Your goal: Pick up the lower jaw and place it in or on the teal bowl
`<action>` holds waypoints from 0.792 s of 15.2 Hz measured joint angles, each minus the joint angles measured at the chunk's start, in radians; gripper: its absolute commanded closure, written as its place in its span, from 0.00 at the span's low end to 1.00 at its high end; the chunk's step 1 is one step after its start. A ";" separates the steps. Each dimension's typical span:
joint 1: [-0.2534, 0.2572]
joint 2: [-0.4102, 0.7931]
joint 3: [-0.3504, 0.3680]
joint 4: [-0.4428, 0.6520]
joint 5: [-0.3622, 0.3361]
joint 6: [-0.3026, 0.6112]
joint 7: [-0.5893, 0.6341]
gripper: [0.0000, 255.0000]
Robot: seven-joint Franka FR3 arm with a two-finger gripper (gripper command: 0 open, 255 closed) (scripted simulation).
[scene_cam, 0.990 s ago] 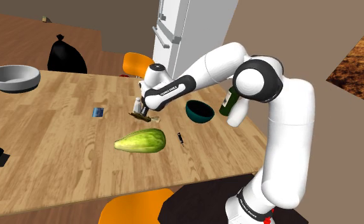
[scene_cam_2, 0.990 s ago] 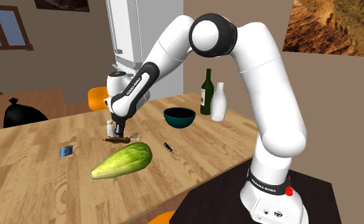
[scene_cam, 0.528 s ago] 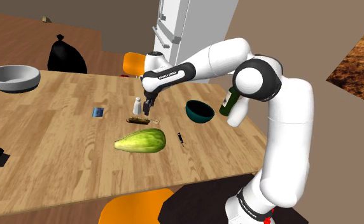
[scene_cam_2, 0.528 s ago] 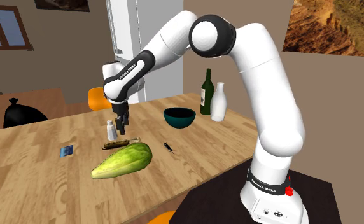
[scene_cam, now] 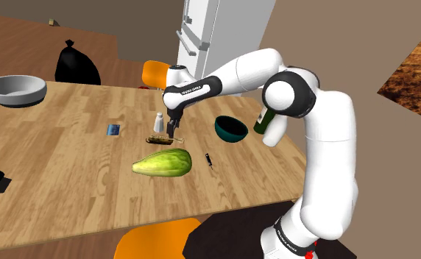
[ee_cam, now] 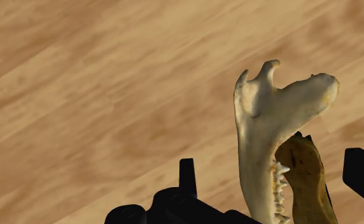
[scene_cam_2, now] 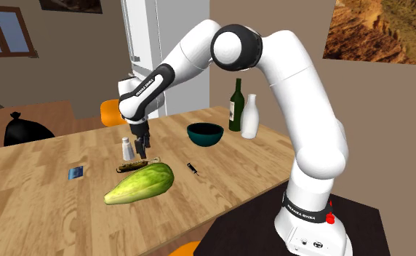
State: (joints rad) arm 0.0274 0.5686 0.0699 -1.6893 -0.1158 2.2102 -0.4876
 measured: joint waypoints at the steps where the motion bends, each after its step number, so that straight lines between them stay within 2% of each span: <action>1: 0.000 0.004 0.000 0.000 -0.001 0.004 0.000 0.00; 6: 0.000 0.006 -0.001 -0.003 -0.001 0.008 0.001 0.00; 7: 0.000 0.006 -0.001 -0.003 -0.001 0.008 0.001 1.00; 12: 0.000 0.006 -0.001 -0.003 -0.001 0.008 0.001 1.00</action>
State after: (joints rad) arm 0.0276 0.5744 0.0694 -1.6919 -0.1167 2.2187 -0.4868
